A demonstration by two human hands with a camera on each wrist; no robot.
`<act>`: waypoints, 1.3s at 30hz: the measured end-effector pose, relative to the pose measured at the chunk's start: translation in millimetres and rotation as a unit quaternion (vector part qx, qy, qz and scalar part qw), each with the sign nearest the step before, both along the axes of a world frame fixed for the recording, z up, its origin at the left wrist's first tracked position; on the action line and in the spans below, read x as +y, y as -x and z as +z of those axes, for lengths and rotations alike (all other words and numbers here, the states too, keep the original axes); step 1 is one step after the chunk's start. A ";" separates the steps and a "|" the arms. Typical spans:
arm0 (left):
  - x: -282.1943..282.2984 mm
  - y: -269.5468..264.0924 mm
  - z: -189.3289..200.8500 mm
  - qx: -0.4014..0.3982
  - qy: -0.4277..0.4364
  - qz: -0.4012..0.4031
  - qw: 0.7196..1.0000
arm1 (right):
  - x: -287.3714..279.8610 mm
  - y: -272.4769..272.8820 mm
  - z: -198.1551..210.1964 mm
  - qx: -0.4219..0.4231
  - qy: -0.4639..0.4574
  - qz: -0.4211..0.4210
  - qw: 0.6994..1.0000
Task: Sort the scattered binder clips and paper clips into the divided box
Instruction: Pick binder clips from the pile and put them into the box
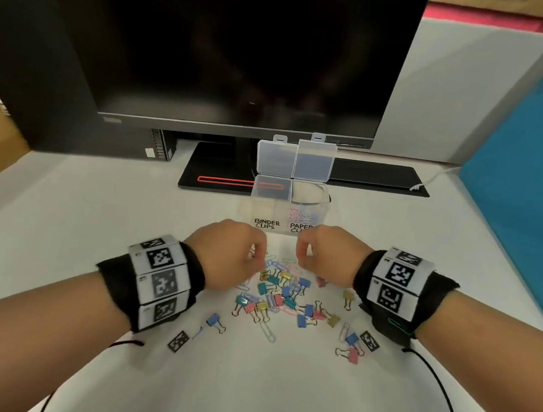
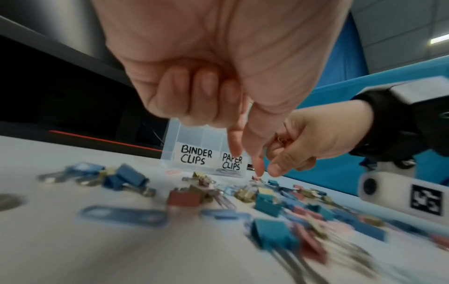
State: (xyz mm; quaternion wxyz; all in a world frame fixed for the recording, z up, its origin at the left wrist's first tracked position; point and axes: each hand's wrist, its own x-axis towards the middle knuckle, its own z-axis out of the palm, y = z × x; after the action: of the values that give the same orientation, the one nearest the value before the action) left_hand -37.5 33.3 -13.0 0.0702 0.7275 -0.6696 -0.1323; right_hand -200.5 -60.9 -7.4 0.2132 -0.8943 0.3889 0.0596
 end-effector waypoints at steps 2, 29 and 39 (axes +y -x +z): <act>-16.4 3.5 -0.2 -0.024 -0.002 0.017 1.000 | -1.9 -7.4 -0.8 0.021 0.021 0.014 0.999; -47.6 26.3 0.4 -0.192 -0.196 -0.045 0.961 | 8.7 -47.4 -14.1 0.141 0.058 0.080 0.985; -43.0 22.4 -4.9 -0.118 -0.212 -0.044 0.969 | 8.4 -47.4 -16.1 0.102 0.012 0.074 0.992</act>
State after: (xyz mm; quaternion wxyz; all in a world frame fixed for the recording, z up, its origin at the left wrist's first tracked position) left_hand -59.9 -9.7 -17.9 -0.1704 0.7059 -0.6615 -0.1876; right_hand -153.1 -52.5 -23.5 0.1571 -0.9124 0.3417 0.1614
